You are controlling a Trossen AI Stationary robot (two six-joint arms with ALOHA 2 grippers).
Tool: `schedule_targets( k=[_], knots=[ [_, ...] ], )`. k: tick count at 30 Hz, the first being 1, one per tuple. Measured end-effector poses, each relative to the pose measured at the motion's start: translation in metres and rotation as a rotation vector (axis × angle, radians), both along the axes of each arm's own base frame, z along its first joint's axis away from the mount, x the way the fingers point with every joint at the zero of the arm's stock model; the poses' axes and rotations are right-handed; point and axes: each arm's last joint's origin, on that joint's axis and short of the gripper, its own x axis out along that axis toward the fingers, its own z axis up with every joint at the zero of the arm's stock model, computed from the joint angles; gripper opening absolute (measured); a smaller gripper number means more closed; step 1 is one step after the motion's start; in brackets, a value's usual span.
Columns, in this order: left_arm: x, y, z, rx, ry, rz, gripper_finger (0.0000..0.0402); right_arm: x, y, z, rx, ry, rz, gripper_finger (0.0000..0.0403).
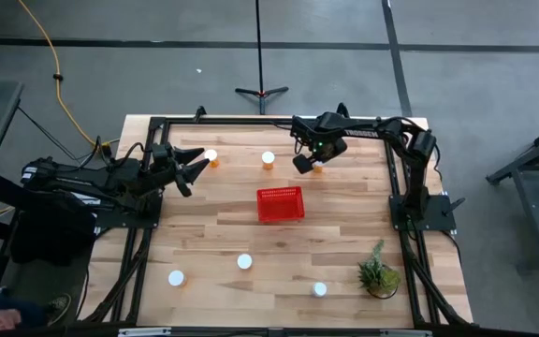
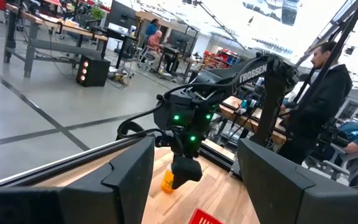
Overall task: Pick and place pill bottles into a basket
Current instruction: Put the orange medicine bottle into the bin
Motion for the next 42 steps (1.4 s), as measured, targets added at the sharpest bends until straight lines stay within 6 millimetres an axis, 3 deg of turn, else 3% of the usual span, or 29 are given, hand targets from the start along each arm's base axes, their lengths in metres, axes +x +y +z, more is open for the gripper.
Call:
schedule_targets(
  k=[42],
  knots=[
    [0.0002,0.0001,-0.0029,0.004,0.031,0.004,0.0264,0.0034,-0.0052,-0.0012,-0.048,-0.03,0.063,0.0353]
  ],
)
